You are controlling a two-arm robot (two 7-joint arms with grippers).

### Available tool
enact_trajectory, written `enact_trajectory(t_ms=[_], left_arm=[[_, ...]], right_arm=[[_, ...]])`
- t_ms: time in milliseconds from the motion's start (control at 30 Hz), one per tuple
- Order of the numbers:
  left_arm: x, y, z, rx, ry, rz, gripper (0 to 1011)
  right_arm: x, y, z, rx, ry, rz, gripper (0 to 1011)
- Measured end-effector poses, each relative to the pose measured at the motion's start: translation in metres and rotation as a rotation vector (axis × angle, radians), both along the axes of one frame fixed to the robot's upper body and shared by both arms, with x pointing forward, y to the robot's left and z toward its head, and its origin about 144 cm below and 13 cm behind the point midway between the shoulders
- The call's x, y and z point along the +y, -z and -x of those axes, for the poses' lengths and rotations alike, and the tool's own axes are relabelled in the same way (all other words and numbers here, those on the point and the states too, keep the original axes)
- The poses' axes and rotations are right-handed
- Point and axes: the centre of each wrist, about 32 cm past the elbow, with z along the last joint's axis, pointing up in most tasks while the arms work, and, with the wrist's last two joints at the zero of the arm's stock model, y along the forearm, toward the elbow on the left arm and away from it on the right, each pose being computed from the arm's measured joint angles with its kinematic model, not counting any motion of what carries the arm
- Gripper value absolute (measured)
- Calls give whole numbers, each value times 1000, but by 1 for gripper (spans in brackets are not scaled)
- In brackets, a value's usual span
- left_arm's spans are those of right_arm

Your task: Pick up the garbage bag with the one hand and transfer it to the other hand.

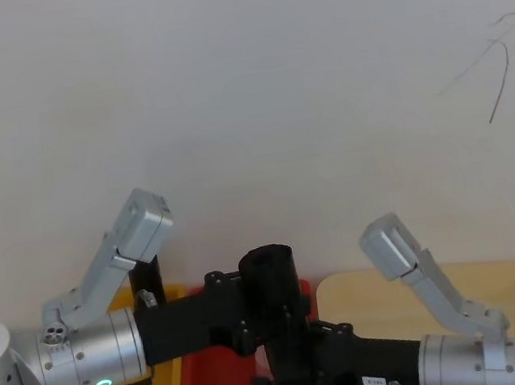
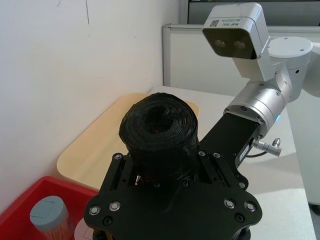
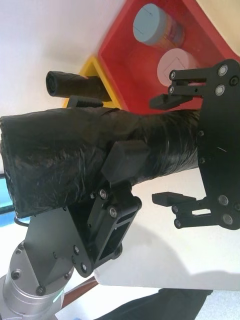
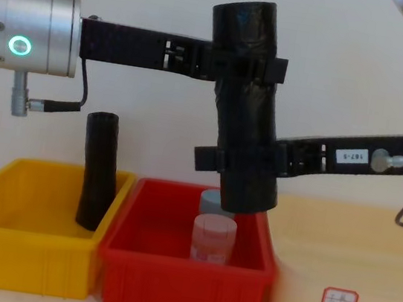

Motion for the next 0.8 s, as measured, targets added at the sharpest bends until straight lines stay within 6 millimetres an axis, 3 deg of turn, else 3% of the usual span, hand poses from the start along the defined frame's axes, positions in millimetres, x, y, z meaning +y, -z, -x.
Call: enact_trajectory(t_ms=[400, 800], left_arm=[[0, 0, 0, 0, 0, 0, 462], [0, 0, 0, 0, 0, 0, 462]], right_arm=[[6, 2, -4, 17, -18, -4, 978], [8, 3, -5, 25, -24, -4, 660]])
